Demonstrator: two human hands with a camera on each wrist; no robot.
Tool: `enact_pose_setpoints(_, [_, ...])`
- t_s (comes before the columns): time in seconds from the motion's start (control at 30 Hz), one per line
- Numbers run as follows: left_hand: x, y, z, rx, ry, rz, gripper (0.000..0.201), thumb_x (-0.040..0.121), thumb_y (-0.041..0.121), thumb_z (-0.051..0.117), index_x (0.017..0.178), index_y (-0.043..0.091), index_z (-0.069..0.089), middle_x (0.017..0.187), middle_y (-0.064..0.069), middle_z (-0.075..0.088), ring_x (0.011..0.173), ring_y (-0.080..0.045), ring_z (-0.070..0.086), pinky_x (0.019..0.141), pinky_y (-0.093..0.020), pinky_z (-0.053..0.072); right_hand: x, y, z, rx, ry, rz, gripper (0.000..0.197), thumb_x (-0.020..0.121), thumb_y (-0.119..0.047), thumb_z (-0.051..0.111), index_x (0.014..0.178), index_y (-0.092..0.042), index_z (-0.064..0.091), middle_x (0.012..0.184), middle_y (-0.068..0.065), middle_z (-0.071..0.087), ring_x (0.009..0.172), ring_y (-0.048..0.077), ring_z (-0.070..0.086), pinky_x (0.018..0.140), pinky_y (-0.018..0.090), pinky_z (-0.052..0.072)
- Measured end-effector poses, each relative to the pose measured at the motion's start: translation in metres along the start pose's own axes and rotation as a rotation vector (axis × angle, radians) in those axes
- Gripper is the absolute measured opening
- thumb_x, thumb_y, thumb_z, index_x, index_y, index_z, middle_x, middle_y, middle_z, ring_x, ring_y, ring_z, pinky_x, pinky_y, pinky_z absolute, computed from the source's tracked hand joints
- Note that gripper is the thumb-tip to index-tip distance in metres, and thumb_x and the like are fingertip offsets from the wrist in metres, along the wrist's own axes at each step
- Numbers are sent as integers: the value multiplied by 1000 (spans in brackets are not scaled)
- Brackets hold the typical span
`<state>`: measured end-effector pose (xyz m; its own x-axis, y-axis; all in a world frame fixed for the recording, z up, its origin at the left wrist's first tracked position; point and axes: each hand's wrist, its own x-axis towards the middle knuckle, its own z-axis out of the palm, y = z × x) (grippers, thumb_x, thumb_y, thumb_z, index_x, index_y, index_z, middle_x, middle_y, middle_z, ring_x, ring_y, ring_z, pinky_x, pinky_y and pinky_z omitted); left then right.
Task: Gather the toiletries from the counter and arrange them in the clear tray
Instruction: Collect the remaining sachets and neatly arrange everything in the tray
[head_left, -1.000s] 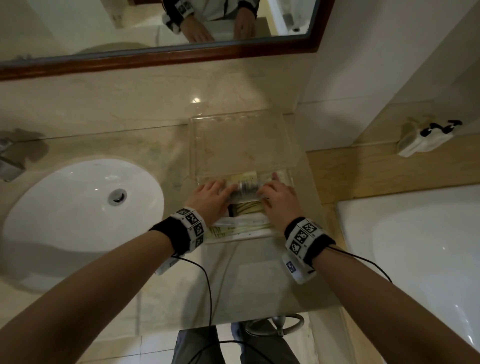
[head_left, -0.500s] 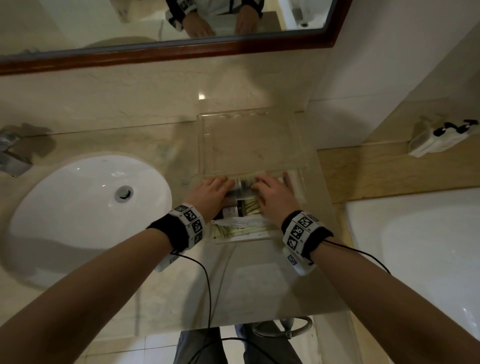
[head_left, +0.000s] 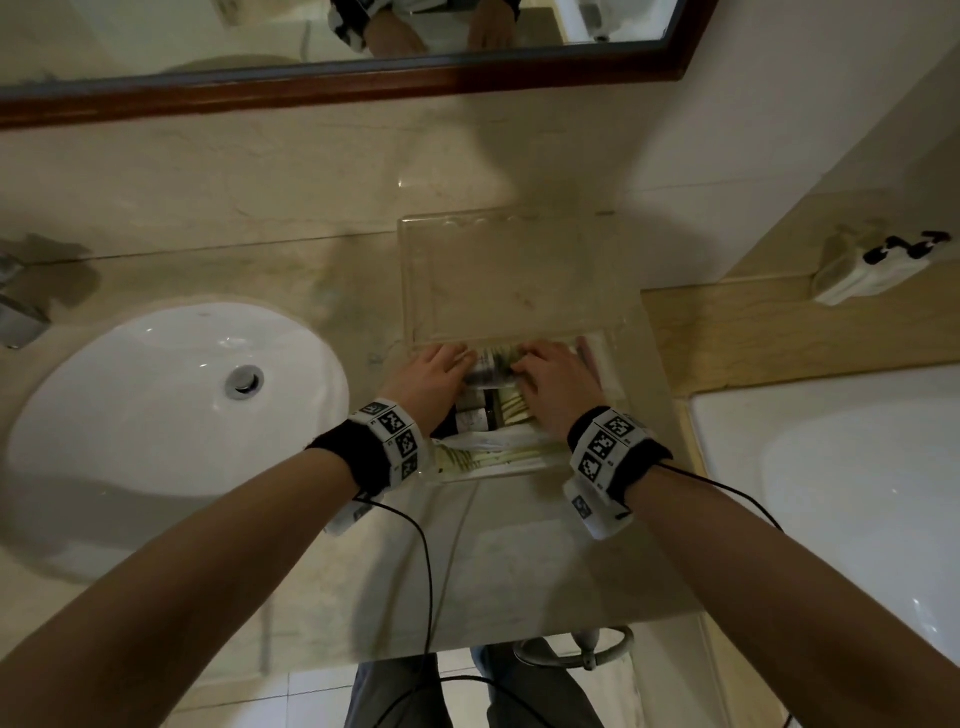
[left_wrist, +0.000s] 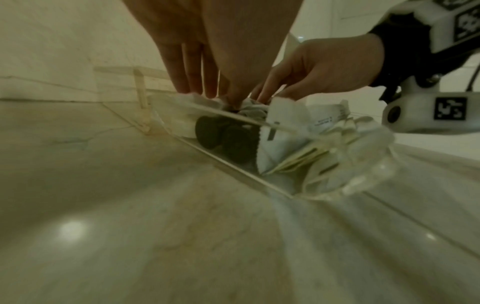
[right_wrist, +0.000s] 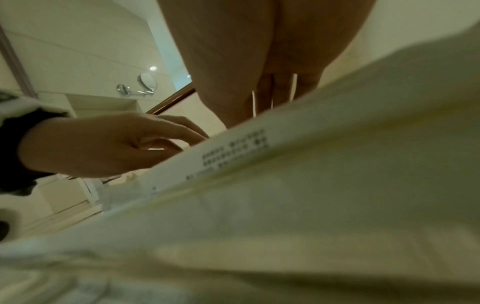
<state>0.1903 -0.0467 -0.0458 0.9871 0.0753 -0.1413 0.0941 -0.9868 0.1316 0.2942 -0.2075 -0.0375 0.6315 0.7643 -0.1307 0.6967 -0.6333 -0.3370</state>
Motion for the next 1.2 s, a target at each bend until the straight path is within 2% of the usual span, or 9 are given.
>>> enact_pose_setpoints(0.13, [-7, -3, -3, 35, 28, 127, 34, 61, 8, 83, 92, 7, 69, 92, -11, 67, 78, -30, 67, 60, -33, 58, -2, 4, 5, 68, 76, 16, 19, 90, -22, 51, 104, -17, 64, 124, 0, 55, 117, 21, 50, 114, 49, 15])
enact_pose_setpoints(0.3, [-7, -9, -3, 56, 14, 161, 27, 65, 6, 71, 92, 5, 68, 86, -13, 65, 71, -30, 65, 53, -32, 57, 0, 3, 9, 156, 131, 65, 19, 91, -17, 48, 101, -14, 63, 120, 0, 55, 114, 19, 51, 116, 41, 8])
enact_pose_setpoints(0.37, [-7, -8, -3, 45, 32, 149, 25, 73, 10, 56, 93, 5, 69, 85, -13, 65, 72, -30, 65, 54, -32, 55, 0, 2, 7, 178, 142, 72, 18, 91, -13, 49, 103, -10, 63, 121, 3, 54, 114, 19, 50, 114, 24, -1])
enact_pose_setpoints(0.43, [-6, -4, -6, 32, 18, 109, 28, 77, 8, 57, 103, 5, 67, 93, -14, 65, 81, -32, 65, 61, -35, 55, 1, 1, 4, 200, 141, 75, 19, 91, -9, 50, 105, -6, 62, 122, 6, 54, 114, 21, 50, 95, -5, -9])
enact_pose_setpoints(0.47, [-6, -1, -8, 14, -16, 82, 31, 81, 8, 57, 112, 5, 63, 103, -15, 63, 91, -33, 62, 71, -37, 54, 1, 1, 3, 204, 139, 77, 20, 91, -9, 50, 106, -6, 62, 122, 7, 53, 113, 21, 50, 90, -9, -10])
enact_pose_setpoints(0.53, [-6, -1, -7, 21, -82, 31, 40, 89, 12, 51, 129, 10, 50, 121, -12, 55, 109, -32, 54, 88, -38, 47, 1, 2, 5, 199, 137, 86, 19, 90, -13, 51, 105, -10, 62, 122, 3, 53, 113, 19, 51, 108, 9, -6])
enact_pose_setpoints(0.63, [-5, 1, -7, 60, -48, 30, 48, 88, 19, 54, 135, 18, 44, 119, -9, 55, 105, -30, 57, 87, -37, 45, 1, 5, 9, 204, 122, 93, 20, 91, -18, 49, 107, -14, 62, 121, 1, 54, 114, 18, 51, 118, 42, 10])
enact_pose_setpoints(0.8, [-6, 3, -2, 156, 42, 105, 62, 56, 17, 79, 116, 13, 63, 98, -9, 64, 81, -28, 65, 69, -32, 55, -3, 11, 13, 230, 158, 66, 24, 92, -11, 48, 109, -11, 65, 117, 5, 58, 111, 19, 54, 119, 44, 10])
enact_pose_setpoints(1.2, [1, 5, 4, 146, 63, 137, 56, 57, 15, 77, 112, 7, 67, 112, -3, 67, 93, -24, 67, 73, -29, 57, 4, 4, 7, 207, 95, 112, 23, 92, -15, 49, 107, -15, 67, 119, -2, 57, 108, 15, 56, 118, 40, 7])
